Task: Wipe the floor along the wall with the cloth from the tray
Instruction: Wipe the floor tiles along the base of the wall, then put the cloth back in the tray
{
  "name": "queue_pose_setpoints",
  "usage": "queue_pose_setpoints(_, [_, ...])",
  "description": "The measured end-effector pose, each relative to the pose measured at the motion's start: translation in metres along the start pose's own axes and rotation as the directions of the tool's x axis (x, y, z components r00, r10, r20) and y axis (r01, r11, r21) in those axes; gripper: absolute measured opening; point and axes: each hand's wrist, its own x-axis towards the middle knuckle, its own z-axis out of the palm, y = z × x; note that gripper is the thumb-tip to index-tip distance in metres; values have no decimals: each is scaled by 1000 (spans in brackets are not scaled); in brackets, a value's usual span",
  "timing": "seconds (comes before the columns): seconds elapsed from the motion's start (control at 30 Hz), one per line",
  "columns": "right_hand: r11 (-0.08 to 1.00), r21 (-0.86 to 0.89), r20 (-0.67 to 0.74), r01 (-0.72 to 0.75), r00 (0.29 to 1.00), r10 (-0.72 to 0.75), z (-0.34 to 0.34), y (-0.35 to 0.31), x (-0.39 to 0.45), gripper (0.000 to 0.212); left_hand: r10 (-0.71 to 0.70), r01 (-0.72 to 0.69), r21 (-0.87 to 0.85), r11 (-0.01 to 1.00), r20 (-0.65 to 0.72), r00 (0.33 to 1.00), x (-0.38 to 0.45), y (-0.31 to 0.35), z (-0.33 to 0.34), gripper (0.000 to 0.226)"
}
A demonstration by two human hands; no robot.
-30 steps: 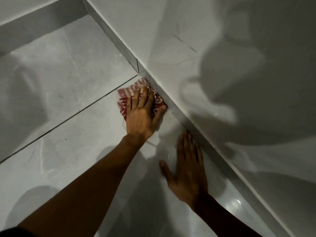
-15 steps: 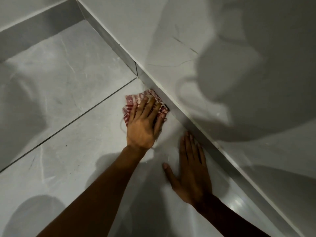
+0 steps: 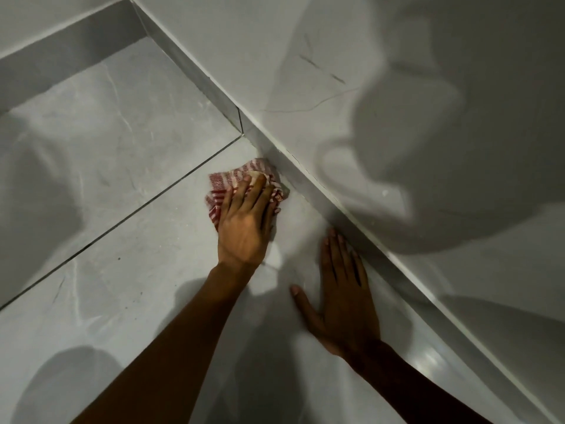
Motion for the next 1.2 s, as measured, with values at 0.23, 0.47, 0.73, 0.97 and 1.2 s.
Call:
queue_pose_setpoints(0.23, [999, 15, -45, 37, 998, -36, -10, -6, 3, 109, 100, -68, -193, 979, 163, 982, -4, 1, -23, 38])
queue_pose_setpoints(0.47, [947, 321, -11, -4, 1000, 8, -95, -42, 0, 62, -315, 436, -522, 733, 307, 898, -37, 42, -114, 33])
queue_pose_setpoints(0.73, [903, 413, 159, -118, 986, 56, -300, -167, -44, 73, -538, 575, -677, 459, 303, 786, -73, 97, -334, 29])
queue_pose_setpoints(0.97, [919, 389, 11, 67, 997, -78, -478, -311, -41, 79, -706, 565, -718, 406, 146, 693, -71, 100, -549, 31])
queue_pose_setpoints(1.2, [847, 439, 6, 301, 941, -338, -550, -521, -45, 82, -748, 428, -848, 311, 59, 661, -103, 11, -733, 30])
